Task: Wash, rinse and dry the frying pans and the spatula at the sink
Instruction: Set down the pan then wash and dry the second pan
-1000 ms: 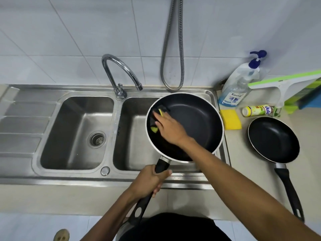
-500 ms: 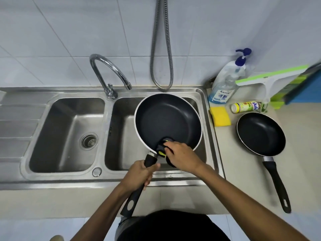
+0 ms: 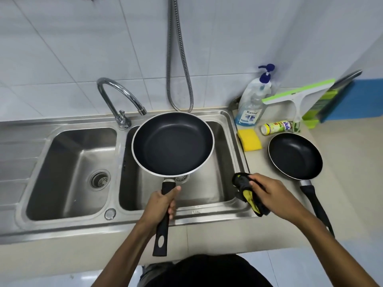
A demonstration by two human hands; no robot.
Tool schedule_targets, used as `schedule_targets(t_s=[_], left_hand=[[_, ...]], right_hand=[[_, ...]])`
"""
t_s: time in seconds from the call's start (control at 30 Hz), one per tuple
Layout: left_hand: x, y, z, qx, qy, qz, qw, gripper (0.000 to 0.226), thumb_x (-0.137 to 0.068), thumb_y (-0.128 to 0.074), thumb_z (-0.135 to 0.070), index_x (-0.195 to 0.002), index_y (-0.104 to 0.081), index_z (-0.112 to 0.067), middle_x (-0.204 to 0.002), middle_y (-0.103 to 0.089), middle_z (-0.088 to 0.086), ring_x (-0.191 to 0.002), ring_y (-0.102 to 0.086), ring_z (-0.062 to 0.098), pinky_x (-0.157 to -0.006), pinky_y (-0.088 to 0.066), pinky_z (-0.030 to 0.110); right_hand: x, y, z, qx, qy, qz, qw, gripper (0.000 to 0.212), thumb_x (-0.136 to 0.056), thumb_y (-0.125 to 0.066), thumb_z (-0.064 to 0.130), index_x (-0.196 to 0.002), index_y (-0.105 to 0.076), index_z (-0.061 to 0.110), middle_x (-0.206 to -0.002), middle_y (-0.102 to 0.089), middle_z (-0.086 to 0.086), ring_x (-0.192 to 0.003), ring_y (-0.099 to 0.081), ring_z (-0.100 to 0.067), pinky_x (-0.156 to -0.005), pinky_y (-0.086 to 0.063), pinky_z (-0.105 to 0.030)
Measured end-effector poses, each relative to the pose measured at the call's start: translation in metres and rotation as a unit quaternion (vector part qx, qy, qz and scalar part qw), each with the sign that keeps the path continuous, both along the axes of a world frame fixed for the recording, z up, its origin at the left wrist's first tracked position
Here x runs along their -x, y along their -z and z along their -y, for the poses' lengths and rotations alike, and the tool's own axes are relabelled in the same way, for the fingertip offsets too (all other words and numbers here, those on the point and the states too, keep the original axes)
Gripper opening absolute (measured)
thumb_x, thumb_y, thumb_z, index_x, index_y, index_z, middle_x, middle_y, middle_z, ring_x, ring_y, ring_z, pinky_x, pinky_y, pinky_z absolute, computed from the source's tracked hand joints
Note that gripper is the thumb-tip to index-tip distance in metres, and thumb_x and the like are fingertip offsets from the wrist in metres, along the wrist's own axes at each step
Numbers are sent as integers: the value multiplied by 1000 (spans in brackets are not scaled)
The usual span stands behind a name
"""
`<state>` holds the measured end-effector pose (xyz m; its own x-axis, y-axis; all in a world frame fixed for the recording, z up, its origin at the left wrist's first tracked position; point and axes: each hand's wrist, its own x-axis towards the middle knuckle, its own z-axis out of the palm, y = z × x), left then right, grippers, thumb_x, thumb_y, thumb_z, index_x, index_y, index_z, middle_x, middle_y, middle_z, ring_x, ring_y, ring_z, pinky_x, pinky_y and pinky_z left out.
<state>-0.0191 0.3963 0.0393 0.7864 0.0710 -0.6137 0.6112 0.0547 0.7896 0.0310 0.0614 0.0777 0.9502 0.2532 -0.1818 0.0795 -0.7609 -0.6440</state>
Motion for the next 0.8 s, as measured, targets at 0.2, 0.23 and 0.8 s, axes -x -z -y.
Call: schedule_targets(t_s=[0.2, 0.23, 0.8], left_hand=[[8, 3, 6, -1, -7, -5, 1000, 53, -96, -71, -36, -52, -46, -18, -48, -38, 4, -39, -36, 16, -42, -35, 24], [8, 3, 8, 2, -7, -8, 1000, 53, -96, -70, -35, -52, -47, -18, -48, -38, 3, -39, -36, 15, -41, -36, 24], [34, -15, 78, -1, -29, 34, 999, 42, -99, -68, -33, -68, -50, -10, -54, -44, 4, -43, -41, 14, -43, -41, 24]], right_hand=[[48, 107, 34, 281, -13, 26, 959, 44, -100, -48, 28, -143, -54, 23, -140, -57, -11, -117, -59, -37, -86, -56, -47], [56, 119, 31, 295, -11, 31, 955, 50, -100, -43, 31, -148, -50, 22, -148, -51, -13, -127, -54, -39, -89, -55, -49], [94, 35, -38, -21, 129, 39, 991, 47, -99, -56, 44, -143, -47, 32, -138, -48, 0, -126, -51, -20, -99, -49, -39]])
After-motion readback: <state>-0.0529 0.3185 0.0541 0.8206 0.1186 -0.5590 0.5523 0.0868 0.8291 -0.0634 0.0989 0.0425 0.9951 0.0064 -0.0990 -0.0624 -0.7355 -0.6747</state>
